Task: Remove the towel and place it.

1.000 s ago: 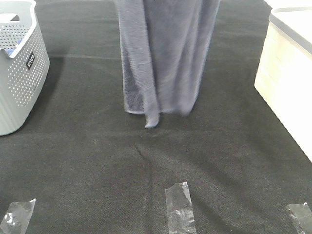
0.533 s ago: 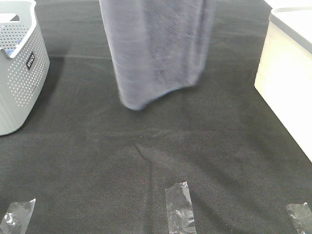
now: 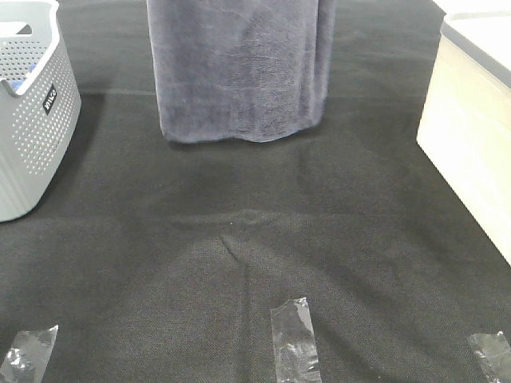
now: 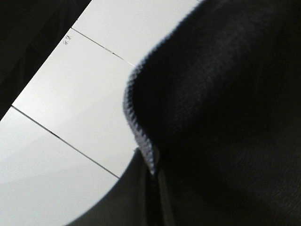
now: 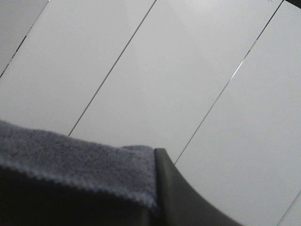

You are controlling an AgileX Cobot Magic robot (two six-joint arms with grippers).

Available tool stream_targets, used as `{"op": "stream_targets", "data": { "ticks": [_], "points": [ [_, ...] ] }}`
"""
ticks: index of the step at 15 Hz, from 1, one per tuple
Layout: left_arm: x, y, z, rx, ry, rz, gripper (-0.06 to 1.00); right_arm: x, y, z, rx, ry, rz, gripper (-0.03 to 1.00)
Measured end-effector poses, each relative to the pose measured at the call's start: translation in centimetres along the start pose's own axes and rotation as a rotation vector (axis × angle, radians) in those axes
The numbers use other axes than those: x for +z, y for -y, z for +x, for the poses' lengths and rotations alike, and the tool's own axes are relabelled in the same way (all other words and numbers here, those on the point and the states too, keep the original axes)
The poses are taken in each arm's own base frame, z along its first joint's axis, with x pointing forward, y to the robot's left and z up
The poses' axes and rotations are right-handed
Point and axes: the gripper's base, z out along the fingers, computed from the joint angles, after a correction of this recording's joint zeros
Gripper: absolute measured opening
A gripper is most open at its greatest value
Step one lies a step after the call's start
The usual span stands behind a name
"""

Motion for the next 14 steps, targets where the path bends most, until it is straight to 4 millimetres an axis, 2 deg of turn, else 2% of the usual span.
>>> {"op": "stream_targets", "data": {
  "ticks": [2, 5, 9, 12, 14],
  "points": [
    [0.7, 0.9, 2.8, 0.014, 0.025, -0.033, 0.00, 1.3, -1.3, 1.5, 0.000, 0.049, 0.016, 0.02],
    [2.4, 1.5, 5.1, 0.015, 0.058, -0.093, 0.00, 3.0, -2.2, 2.5, 0.004, 0.102, 0.044, 0.02],
    [5.1, 2.3, 6.3, 0.030, 0.117, -0.186, 0.00, 4.9, -2.6, 4.3, 0.028, 0.130, 0.076, 0.02],
    [5.7, 1.7, 7.6, 0.001, 0.138, -0.254, 0.00, 5.2, -1.6, 5.9, 0.052, 0.110, 0.098, 0.02],
    [5.8, 1.7, 8.2, -0.037, 0.140, -0.264, 0.00, 5.2, -1.2, 6.1, 0.066, 0.110, 0.105, 0.02]
  ]
}}
